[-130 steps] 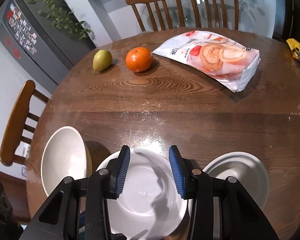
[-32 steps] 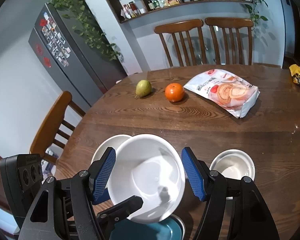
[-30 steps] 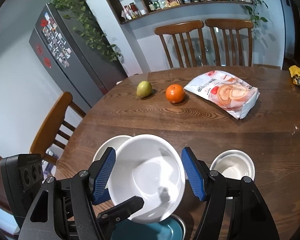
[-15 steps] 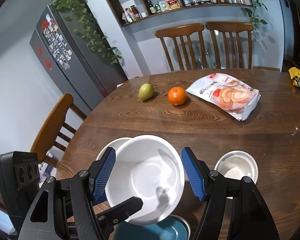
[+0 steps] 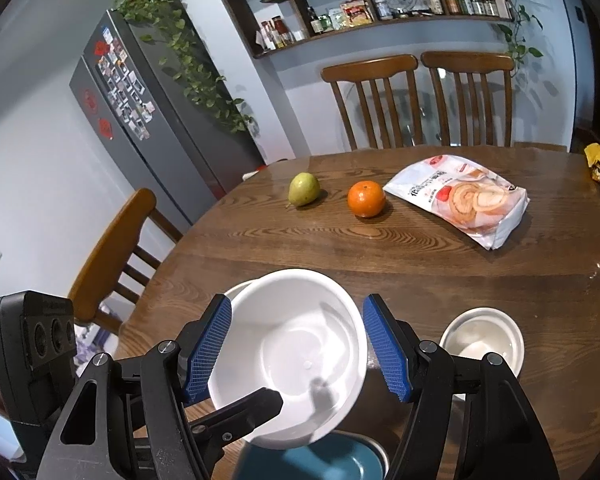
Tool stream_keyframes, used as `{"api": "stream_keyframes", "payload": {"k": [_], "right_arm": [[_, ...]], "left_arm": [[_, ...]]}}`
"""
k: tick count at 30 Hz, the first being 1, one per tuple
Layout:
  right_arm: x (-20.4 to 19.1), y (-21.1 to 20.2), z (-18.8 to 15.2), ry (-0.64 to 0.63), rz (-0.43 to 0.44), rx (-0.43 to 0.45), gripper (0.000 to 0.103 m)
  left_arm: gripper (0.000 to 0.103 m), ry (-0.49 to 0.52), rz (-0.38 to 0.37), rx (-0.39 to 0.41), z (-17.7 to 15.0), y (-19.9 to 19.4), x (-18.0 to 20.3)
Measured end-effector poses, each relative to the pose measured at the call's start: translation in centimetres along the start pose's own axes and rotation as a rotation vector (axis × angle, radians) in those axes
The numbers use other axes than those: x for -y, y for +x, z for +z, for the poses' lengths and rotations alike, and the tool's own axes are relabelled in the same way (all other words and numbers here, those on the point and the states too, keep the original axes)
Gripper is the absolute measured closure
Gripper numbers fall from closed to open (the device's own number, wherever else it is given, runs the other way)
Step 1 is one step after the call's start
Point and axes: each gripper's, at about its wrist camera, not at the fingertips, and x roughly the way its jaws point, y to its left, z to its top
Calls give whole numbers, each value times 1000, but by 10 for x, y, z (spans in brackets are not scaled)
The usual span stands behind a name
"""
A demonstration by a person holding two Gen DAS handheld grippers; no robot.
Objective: Organize plates and bowls
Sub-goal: 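Carry the white bowl over the teal dish stack with the right gripper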
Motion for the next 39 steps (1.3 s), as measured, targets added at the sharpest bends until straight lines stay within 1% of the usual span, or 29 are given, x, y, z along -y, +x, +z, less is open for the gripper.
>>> {"api": "stream_keyframes", "payload": {"k": [4,9,13,17,20,24,29,34,39], "right_arm": [[-2,3,0,-13,5,5,33],[-3,8,-1,-13,32,-2,33],[-6,16,-3,-20,10,-2,33],[-6,21,-3,-13,37,-8,33],[-6,27,-4,-6,66,-8,32],[-7,33,-6,0,63,-19,32],[-7,41,-9,14,82,-40,32],[-8,46,-12,22,71,-39,32],[-12,48,-13,15,69,-39,32]], "left_arm": [[47,-2,12,5,1,-1,-1],[47,-6,62,29,3,-1,-4],[47,3,80,26,4,1,-4],[47,-4,123,22,7,5,-9],[47,-10,150,45,7,3,-12],[47,8,172,71,8,1,-11],[46,-10,202,61,14,8,-18],[46,-9,211,36,19,14,-23],[46,3,243,32,18,17,-24]]}}
